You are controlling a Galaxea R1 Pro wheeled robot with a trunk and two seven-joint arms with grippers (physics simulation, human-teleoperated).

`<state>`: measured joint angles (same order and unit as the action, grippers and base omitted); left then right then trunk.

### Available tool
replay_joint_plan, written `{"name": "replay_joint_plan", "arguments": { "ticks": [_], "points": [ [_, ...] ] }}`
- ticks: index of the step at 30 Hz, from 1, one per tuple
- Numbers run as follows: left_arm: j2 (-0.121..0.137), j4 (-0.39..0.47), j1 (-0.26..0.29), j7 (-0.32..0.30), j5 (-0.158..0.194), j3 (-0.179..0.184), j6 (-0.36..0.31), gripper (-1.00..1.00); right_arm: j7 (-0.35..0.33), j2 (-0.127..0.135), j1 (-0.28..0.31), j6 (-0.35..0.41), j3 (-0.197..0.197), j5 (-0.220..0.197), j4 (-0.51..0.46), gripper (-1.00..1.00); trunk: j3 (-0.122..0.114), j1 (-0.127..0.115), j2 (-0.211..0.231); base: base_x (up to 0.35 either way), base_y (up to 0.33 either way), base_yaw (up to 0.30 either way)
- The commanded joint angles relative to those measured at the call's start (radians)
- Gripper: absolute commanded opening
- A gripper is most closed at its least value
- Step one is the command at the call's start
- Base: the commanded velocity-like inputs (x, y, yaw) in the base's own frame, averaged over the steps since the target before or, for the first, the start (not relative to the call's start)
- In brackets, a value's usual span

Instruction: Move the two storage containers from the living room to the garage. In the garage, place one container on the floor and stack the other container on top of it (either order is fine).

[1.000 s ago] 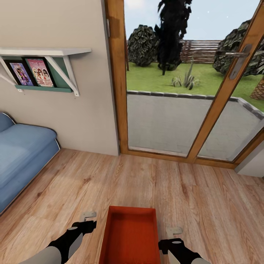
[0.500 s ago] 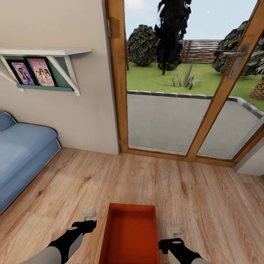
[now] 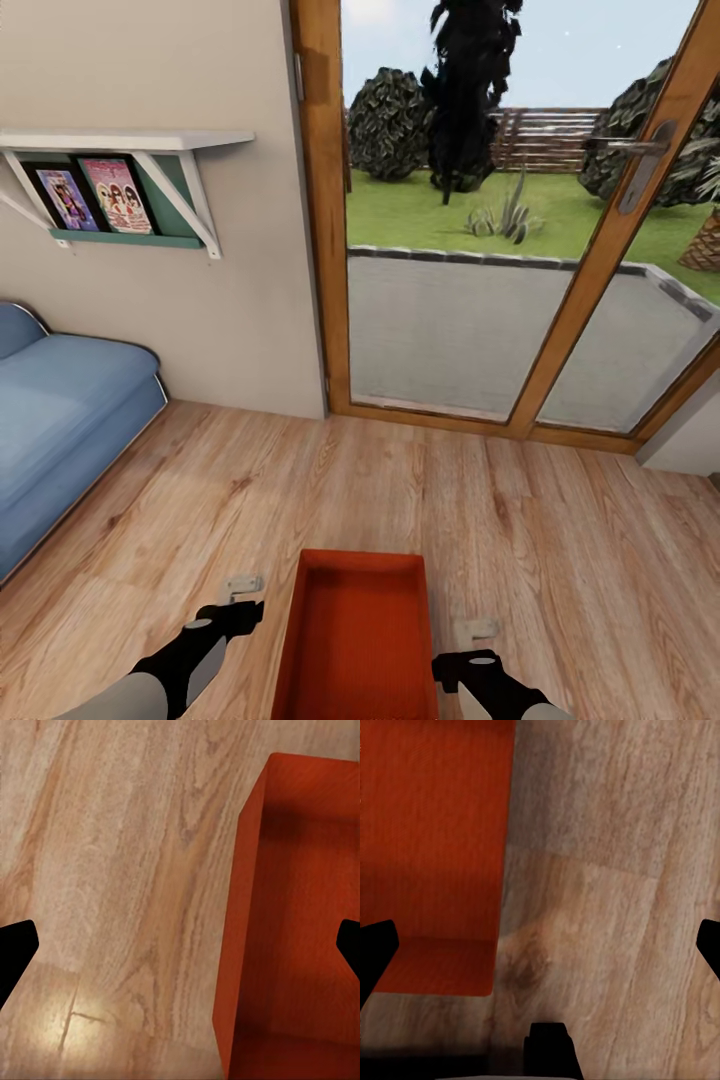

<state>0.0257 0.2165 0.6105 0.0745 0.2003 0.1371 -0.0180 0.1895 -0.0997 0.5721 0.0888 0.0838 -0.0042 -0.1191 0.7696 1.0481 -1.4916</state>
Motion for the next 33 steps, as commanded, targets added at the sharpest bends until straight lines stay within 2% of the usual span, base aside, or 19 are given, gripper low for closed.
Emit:
{"name": "replay_joint_plan", "arguments": {
  "ticks": [1, 33],
  "points": [
    [0.0, 0.001, 0.0, 0.005, 0.009, 0.009, -0.001, 1.0, 0.005, 0.0, 0.0, 0.008, 0.008, 0.0, -0.002, 1.0, 0.001, 0.0, 0.0, -0.025, 0.011, 0.0],
    [-0.001, 0.001, -0.001, 0.005, 0.009, 0.009, 0.019, 1.0, 0.002, 0.003, -0.001, 0.008, 0.008, 0.002, -0.004, 1.0, 0.001, 0.0, 0.0, -0.058, 0.007, 0.0]
  ]
}}
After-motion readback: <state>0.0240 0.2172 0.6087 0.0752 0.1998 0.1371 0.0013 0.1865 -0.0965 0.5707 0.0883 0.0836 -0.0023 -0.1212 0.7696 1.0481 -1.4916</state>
